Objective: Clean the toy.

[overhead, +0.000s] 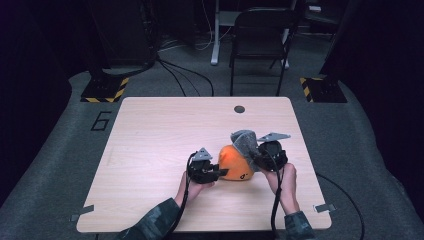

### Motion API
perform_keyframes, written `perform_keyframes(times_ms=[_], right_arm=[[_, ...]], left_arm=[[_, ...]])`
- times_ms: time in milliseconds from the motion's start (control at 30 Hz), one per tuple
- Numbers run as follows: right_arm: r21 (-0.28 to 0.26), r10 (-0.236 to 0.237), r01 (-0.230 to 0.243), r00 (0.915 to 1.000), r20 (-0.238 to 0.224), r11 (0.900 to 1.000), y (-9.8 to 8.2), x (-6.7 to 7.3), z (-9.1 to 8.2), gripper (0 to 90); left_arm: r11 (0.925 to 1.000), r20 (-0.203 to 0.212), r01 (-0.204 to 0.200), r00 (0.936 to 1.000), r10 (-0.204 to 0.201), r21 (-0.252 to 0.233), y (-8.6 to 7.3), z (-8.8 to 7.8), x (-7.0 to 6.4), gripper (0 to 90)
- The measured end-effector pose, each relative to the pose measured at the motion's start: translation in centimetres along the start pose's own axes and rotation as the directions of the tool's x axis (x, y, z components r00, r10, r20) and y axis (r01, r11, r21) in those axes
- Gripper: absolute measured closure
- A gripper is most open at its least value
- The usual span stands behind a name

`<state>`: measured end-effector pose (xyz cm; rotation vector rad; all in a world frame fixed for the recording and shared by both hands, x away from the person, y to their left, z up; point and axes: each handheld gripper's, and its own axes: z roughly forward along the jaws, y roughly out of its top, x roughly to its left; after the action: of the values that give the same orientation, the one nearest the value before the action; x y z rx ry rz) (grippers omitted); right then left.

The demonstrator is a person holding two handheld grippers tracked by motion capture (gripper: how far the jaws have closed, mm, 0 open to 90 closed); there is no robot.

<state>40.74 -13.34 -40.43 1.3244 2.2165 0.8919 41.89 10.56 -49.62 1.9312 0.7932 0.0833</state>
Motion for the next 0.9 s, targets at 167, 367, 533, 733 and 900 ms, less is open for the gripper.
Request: perform_keyframes(times_ms=[167,367,533,733,900], right_arm=[[0.019,-0.007,0.006,0.9997,0.021,1.0,-0.6,0.1,1.4,76.5],[0.036,-0.008,0.006,0.9993,0.036,0.999,-1.0,0.1,2.0,77.0],[0.032,-0.008,0.007,0.9988,0.048,0.999,-1.1,-0.2,2.2,77.0],[0.029,-0.012,0.011,0.9993,0.036,1.0,-1.1,-0.4,2.3,77.0],[0.034,0.002,-0.003,0.9995,0.032,0.999,-1.1,-0.5,2.3,77.0]], left_arm=[[1.0,0.002,0.003,1.0,-0.003,-0.004,0.0,0.1,0.1,67.2],[0.9996,-0.003,-0.028,0.9996,0.028,-0.008,0.0,-0.1,0.2,51.9],[0.9787,-0.067,-0.205,0.9766,0.204,-0.009,-0.4,-0.7,0.2,36.0],[0.9588,-0.078,-0.284,0.9557,0.284,0.014,-1.1,-0.2,0.9,21.7],[0.9352,-0.098,-0.352,0.9301,0.354,0.033,-1.4,0.4,0.9,15.6]])
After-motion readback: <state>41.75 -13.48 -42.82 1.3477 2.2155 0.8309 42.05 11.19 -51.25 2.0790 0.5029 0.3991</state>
